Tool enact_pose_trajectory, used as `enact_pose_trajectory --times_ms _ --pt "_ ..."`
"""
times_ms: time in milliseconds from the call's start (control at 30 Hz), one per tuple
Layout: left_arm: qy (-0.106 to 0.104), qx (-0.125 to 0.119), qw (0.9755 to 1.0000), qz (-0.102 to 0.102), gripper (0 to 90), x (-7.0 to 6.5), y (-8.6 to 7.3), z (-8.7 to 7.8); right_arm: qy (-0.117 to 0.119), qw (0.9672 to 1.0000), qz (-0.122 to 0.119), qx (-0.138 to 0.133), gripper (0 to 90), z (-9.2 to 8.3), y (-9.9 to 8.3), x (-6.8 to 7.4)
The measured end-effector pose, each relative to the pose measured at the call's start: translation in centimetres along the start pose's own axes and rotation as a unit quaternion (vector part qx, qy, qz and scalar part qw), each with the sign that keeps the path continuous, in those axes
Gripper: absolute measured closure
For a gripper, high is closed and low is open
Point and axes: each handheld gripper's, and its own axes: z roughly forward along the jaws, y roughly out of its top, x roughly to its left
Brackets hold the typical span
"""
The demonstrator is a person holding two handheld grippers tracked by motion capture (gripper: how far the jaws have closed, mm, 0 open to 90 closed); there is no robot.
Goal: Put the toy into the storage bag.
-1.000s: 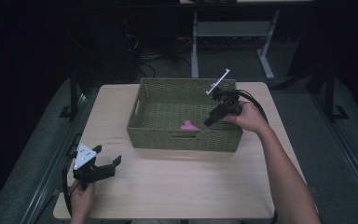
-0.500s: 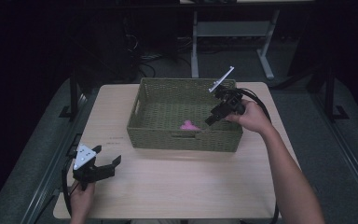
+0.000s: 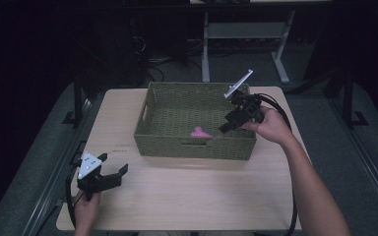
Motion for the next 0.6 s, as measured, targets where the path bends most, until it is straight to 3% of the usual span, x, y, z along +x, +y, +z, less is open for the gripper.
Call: enact_pose_trajectory --times_ms 600 --pt "-0.001 0.001 1.0000 0.002 13.3 -0.1 0.0 0.0 0.002 0.9995 -0.004 -0.030 31.2 -1.8 -2.4 1.8"
